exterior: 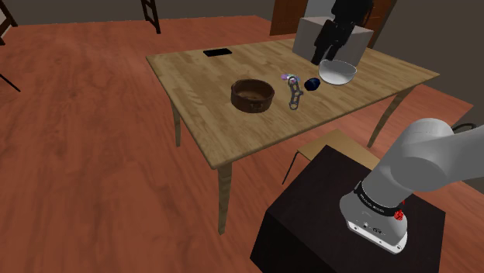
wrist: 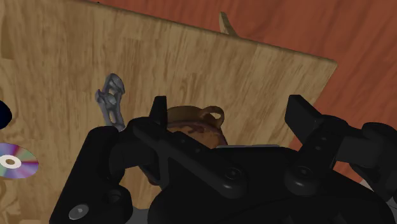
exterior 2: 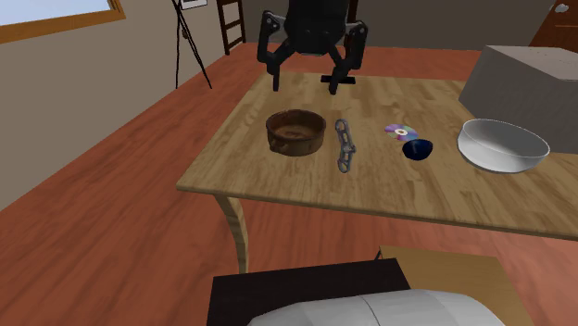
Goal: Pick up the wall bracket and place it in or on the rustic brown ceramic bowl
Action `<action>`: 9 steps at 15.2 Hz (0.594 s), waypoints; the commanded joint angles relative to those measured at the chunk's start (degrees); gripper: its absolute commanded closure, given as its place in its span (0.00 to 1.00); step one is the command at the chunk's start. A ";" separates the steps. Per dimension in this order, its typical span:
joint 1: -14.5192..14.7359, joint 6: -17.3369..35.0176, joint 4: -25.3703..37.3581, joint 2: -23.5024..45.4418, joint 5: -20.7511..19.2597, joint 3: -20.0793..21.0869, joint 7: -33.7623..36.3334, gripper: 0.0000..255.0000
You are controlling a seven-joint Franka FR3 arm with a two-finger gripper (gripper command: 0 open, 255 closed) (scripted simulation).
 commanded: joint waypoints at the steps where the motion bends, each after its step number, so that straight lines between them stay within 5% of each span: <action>1: 0.00 0.00 0.00 0.00 0.00 0.00 0.00 0.00; 9: 1.20 10.87 -7.49 3.72 -6.26 -10.07 -19.70 0.00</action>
